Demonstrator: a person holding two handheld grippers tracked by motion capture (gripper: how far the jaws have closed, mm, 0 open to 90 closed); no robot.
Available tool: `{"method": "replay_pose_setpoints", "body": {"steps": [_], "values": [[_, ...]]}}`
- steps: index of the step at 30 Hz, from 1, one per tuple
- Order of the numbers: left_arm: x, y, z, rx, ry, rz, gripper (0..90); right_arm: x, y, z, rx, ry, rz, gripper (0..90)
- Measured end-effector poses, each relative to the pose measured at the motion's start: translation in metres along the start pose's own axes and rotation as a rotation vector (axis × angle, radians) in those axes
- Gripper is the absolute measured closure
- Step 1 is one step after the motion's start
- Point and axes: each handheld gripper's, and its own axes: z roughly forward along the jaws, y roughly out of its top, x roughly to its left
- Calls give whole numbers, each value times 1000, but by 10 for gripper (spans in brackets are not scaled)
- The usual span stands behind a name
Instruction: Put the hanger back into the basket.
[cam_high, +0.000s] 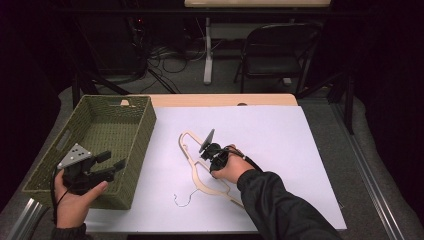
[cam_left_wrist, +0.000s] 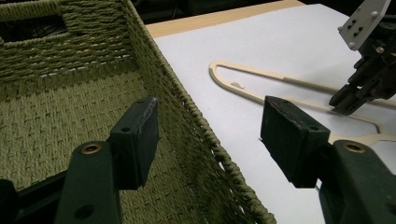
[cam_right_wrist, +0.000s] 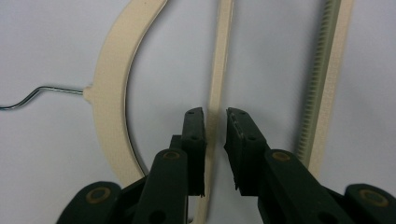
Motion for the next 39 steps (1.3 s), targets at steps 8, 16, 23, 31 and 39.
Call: {"method": "replay_pose_setpoints", "body": {"steps": [8,16,23,31,39], "values": [[0,0,1,2,-2,-4,369,2,2,3,40,-13,-17,783],[0,0,1,4,-2,-5,369,3,3,6,34,-15,-2,817],[0,0,1,9,-1,-6,370,3,3,6,35,-19,6,827],[0,0,0,4,0,-8,370,3,2,4,22,-12,12,836],[-5,2,1,6,-12,9,370,-2,-3,-3,33,31,-10,852]]}}
